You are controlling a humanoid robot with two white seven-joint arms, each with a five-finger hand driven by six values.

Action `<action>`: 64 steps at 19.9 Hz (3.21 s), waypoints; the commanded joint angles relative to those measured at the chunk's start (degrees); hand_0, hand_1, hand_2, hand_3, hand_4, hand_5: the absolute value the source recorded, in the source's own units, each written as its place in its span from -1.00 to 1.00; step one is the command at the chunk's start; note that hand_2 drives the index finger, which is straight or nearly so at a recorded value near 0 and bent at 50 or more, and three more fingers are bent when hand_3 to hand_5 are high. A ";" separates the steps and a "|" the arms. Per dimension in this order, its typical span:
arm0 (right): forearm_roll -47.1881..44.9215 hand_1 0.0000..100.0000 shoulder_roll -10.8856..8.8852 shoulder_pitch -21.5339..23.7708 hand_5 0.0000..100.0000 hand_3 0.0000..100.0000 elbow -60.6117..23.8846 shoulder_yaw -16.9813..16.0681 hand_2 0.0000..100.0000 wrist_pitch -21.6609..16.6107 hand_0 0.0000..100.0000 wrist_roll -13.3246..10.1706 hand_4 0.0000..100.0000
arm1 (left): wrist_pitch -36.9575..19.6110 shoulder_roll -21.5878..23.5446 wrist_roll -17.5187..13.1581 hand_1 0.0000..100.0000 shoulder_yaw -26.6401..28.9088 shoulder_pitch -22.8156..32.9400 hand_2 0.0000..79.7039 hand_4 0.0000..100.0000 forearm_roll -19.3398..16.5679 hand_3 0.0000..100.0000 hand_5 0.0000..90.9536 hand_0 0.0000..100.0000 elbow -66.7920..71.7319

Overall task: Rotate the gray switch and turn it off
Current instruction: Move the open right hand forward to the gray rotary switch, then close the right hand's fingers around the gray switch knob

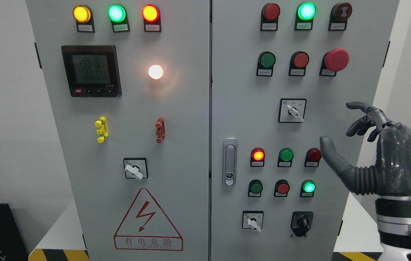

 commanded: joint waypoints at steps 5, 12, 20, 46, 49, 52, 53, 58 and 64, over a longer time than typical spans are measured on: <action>0.21 0.08 3.94 -0.01 1.00 0.74 2.47 3.45 -0.26 3.34 -0.74 -0.52 0.79 | -0.01 0.01 -0.02 -0.22 0.44 -0.53 -1.00 -1.00 1.14 -1.00 -1.00 -0.76 -1.49; 0.21 0.08 4.91 -3.17 1.00 0.72 3.61 3.71 -0.24 8.70 -0.76 -0.69 0.77 | -0.01 0.01 -0.02 -0.22 0.53 -0.53 -1.00 -1.00 1.14 -1.00 -1.00 -0.76 -1.49; 0.04 0.02 6.40 -4.93 1.00 0.71 5.36 4.85 -0.08 8.88 -0.91 -0.78 0.77 | -0.01 0.01 -0.02 -0.22 0.44 -0.53 -1.00 -1.00 1.14 -1.00 -1.00 -0.76 -1.49; 0.12 -0.02 6.41 -8.71 1.00 0.73 8.18 7.93 0.09 15.38 -1.00 -2.28 0.77 | -0.01 0.01 -0.02 -0.22 0.44 -0.53 -1.00 -1.00 1.14 -1.00 -1.00 -0.76 -1.49; 0.12 -0.02 6.41 -9.06 1.00 0.74 8.53 7.93 0.10 16.08 -0.99 -2.28 0.77 | -0.01 0.01 -0.02 -0.22 0.44 -0.53 -1.00 -1.00 1.06 -1.00 -1.00 -0.76 -1.49; 0.12 -0.02 6.41 -9.59 1.00 0.74 9.06 8.02 0.10 16.53 -0.98 -2.45 0.77 | -0.01 -0.08 -0.02 -0.22 0.44 -0.53 -1.00 -1.00 1.14 -1.00 -1.00 -0.76 -1.49; 0.04 -0.02 6.41 -9.59 1.00 0.74 9.14 7.93 0.11 16.53 -0.97 -2.45 0.77 | -0.01 0.00 -0.02 -0.22 0.44 -0.53 -1.00 -1.00 1.06 -1.00 -1.00 -0.76 -1.49; 0.04 -0.02 6.41 -9.85 1.00 0.75 9.67 8.02 0.12 16.53 -0.95 -2.54 0.77 | -0.01 0.01 -0.02 -0.22 0.44 -0.53 -1.00 -1.00 1.14 -1.00 -1.00 -0.76 -1.49; 0.04 -0.01 6.41 -10.64 1.00 0.75 10.64 8.28 0.15 16.79 -0.93 -2.54 0.77 | -0.01 0.01 -0.02 -0.22 0.53 -0.53 -1.00 -1.00 1.14 -1.00 -1.00 -0.76 -1.49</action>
